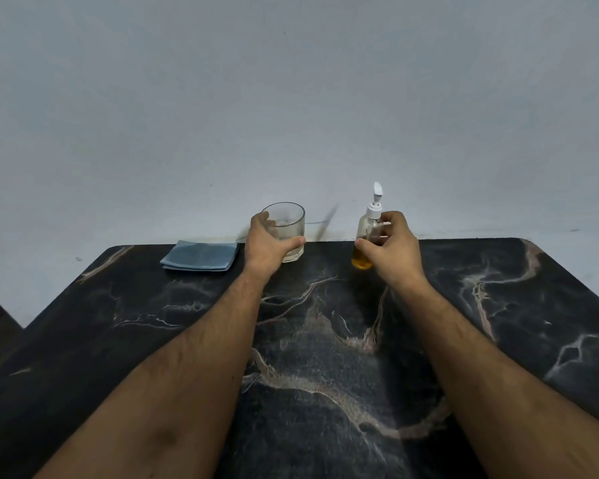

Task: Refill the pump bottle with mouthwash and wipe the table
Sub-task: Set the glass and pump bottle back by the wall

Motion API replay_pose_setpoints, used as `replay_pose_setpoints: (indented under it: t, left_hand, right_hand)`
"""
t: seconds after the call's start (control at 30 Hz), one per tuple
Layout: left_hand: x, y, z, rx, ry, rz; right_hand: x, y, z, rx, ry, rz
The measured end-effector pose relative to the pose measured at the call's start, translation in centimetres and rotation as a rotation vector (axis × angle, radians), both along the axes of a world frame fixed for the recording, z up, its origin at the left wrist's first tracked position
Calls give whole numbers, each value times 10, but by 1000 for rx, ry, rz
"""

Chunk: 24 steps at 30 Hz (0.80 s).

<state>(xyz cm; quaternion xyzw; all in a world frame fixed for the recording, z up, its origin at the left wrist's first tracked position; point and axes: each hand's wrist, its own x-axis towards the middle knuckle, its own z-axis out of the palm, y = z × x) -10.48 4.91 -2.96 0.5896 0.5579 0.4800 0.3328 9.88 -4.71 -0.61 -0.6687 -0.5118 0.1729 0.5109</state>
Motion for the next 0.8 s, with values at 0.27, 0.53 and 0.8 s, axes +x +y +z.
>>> replay_pose_setpoints:
  t: [0.27, 0.53, 0.8]
  left_hand:
    - [3, 11, -9, 1, 37, 16]
    - [4, 8, -13, 19, 56, 20]
    - [6, 6, -15, 36, 84, 27]
  right_hand:
    - [5, 18, 1, -20, -54, -12]
    - [-3, 45, -9, -30, -96, -126]
    - [-22, 66, -16, -84, -156, -221]
